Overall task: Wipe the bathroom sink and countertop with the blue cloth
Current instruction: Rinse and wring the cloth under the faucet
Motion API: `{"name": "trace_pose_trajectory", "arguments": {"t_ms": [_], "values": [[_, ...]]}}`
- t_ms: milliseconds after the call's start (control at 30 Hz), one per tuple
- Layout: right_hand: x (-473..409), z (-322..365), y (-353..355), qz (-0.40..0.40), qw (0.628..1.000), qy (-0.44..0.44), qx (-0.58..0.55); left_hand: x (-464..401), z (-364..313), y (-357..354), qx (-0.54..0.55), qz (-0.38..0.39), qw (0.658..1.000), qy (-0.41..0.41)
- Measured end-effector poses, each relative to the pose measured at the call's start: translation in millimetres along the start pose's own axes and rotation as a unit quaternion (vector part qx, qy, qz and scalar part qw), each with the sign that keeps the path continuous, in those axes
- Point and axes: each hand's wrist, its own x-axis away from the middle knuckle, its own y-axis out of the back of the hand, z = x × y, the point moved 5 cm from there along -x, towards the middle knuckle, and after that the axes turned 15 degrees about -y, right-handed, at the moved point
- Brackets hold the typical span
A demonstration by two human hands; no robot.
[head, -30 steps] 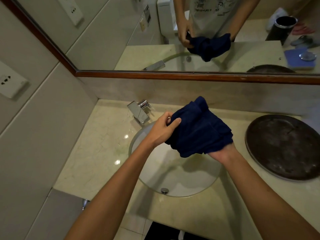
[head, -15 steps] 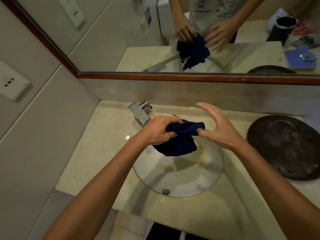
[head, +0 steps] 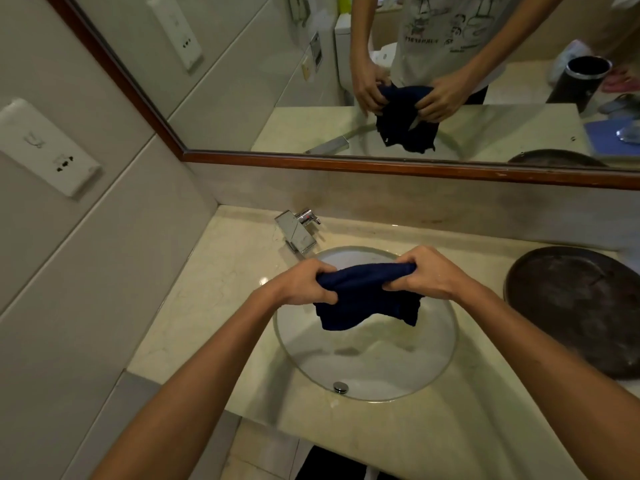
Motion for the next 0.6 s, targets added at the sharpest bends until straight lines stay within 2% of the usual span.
{"name": "trace_pose_trajectory", "arguments": {"t_ms": [67,167,267,333,600], "values": [[0.7,-3.1,-2.5,0.001,1.0,-0.011,-0.018,7.9,6.6,-0.3,0.077,-0.065,0.995,0.01],[1.6,3.9,-7.5,0.001,0.999,-0.008,-0.032,24.1,15.3,-0.9,0.199,-0.158,0.967,0.026],[-1.9,16.7,-17.9,0.009,0.999,-0.012,-0.045,41.4,28.9,-0.7,0.28,-0.197,0.939,0.039],[-6.6,29.6,-30.2,0.028,0.998,-0.021,-0.053,52.8,42.5,5.3,0.294,-0.208,0.932,0.044],[-56.4,96.5,-117.1,0.077,0.99,-0.098,-0.068,110.1,128.7,76.6,0.257,-0.183,0.948,0.045]]}}
